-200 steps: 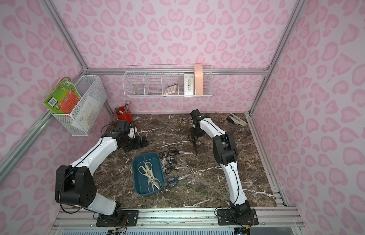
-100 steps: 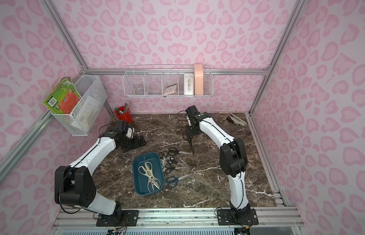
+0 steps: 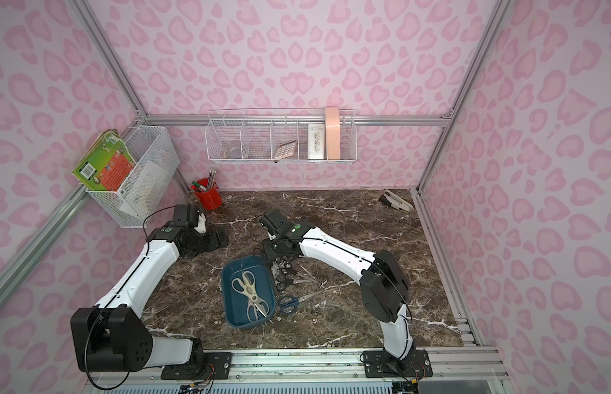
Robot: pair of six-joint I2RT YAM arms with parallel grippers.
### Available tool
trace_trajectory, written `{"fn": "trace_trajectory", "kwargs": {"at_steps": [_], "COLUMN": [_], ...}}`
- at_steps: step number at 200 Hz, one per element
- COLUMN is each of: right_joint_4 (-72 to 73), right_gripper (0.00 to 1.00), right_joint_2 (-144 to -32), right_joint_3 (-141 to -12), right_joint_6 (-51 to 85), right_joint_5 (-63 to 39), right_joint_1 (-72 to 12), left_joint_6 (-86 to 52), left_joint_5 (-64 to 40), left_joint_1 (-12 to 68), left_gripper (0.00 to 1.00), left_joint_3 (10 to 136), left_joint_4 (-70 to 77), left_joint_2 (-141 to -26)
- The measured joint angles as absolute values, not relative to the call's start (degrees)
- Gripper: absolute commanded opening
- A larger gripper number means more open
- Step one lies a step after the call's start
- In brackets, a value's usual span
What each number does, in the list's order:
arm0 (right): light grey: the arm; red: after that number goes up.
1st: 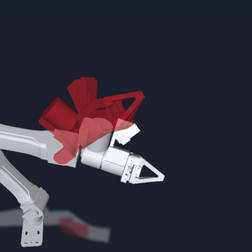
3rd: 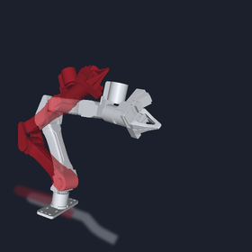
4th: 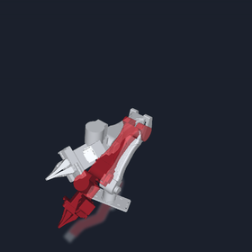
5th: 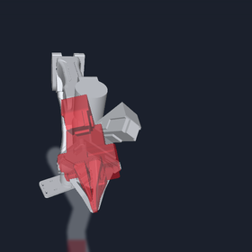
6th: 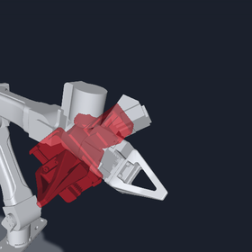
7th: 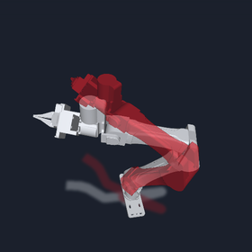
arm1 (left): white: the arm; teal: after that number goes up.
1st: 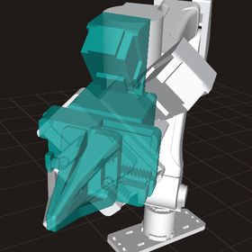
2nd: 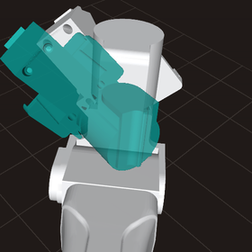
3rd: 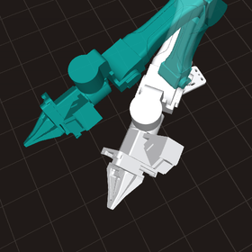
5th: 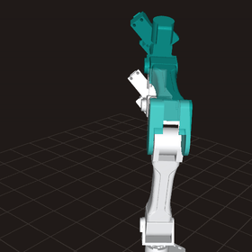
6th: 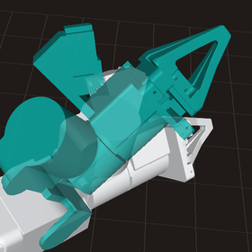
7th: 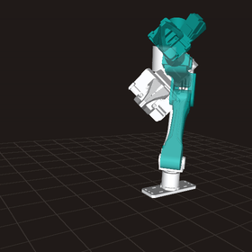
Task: Put the scissors into the storage box
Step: Place the scissors in the storage box.
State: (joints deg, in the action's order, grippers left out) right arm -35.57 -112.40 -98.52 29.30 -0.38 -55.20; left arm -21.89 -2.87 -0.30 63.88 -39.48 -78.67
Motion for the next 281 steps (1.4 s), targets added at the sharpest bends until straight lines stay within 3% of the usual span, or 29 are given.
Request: {"fn": "trace_trajectory", "kwargs": {"at_steps": [45, 90, 185, 216, 242, 281], "right_joint_4": [-31.94, -34.06, -38.79, -38.89, -38.79, -38.72], "right_gripper": [0.0, 0.0, 0.0, 0.2, 0.31, 0.29], "right_joint_2": [-118.72, -126.26, -131.13, -131.15, -131.11, -129.38], "right_joint_3": [-102.91, -107.96, -110.3, -110.56, -110.76, -110.98], "right_joint_6": [31.46, 31.18, 29.3, 29.28, 28.67, 28.21], "right_joint_5": [-0.8, -0.19, 0.86, 0.84, 0.69, -0.4], "right_joint_1": [-61.1, -61.95, -61.98, -62.02, -61.95, -61.08], "left_joint_6": [-21.96, -22.2, -22.33, -22.33, -22.33, -22.33], "left_joint_5": [0.05, 0.43, -0.19, -0.19, -0.19, -0.19], "left_joint_1": [-2.2, -2.42, -2.5, -2.5, -2.5, -2.5], "left_gripper": [0.99, 0.99, 0.99, 0.99, 0.99, 0.99], "left_joint_3": [63.37, 63.29, 63.18, 63.18, 63.18, 63.18], "left_joint_4": [-39.27, -39.03, -38.83, -38.81, -38.81, -38.81], "left_joint_2": [-78.52, -78.11, -77.95, -78.08, -78.15, -78.37]}}
